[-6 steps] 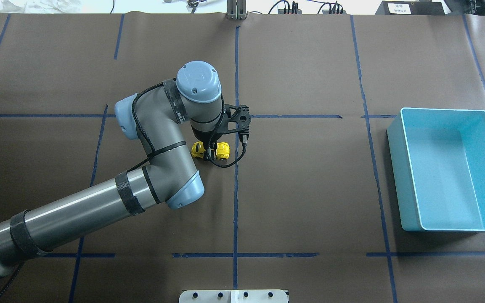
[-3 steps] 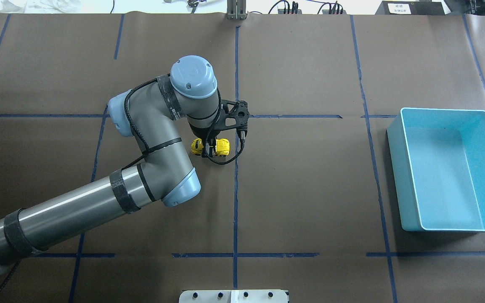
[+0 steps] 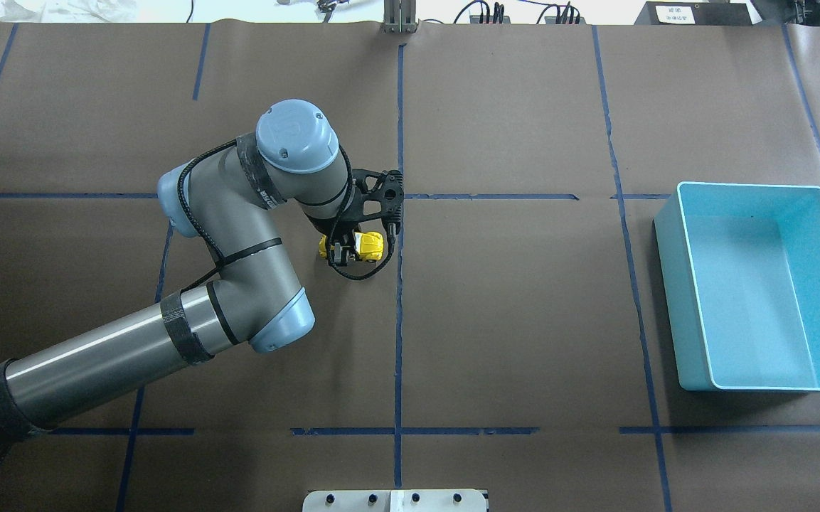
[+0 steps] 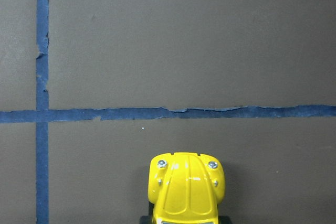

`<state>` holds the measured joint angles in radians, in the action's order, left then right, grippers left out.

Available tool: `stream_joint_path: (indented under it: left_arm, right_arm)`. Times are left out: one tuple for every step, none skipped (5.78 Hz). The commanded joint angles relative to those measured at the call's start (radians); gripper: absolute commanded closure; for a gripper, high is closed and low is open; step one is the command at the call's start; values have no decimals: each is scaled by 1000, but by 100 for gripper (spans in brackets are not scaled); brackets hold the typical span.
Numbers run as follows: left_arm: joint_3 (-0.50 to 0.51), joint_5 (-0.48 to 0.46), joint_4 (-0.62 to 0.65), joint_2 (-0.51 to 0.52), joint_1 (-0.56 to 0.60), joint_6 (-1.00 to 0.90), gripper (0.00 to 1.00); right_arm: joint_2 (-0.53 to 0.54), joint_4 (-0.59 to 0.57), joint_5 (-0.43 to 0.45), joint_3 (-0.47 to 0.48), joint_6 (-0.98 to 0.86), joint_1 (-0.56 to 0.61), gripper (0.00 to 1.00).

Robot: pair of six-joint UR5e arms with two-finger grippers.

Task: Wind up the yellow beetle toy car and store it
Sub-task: 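Keep pressing and pulling the car back with the left gripper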

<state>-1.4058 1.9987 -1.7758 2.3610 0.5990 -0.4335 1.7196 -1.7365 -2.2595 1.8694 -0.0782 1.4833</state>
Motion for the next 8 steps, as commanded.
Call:
stream_joint_path:
  left_arm:
    - [-1, 0, -19, -2, -1, 2, 100]
    - [2, 0, -40, -2, -1, 7, 100]
    - [4, 2, -56, -3, 1, 9, 100]
    - [7, 2, -83, -8, 1, 12, 100]
    - [7, 2, -85, -8, 1, 10, 100]
    - [8, 14, -86, -9, 1, 12, 100]
    - [33, 43, -126, -11, 2, 13, 100]
    - [39, 45, -140, -25, 1, 15, 100]
  right_arm:
    - [0, 0, 0, -1, 0, -1, 0]
    - [0, 0, 0, -1, 0, 0, 0]
    - [0, 0, 0, 0, 0, -1, 0]
    - [0, 0, 0, 0, 0, 0, 0]
    - [0, 0, 0, 0, 0, 0, 0]
    - [0, 0, 0, 0, 0, -1, 0]
    - [0, 0, 0, 0, 0, 0, 0]
    - [0, 0, 0, 0, 0, 0, 0]
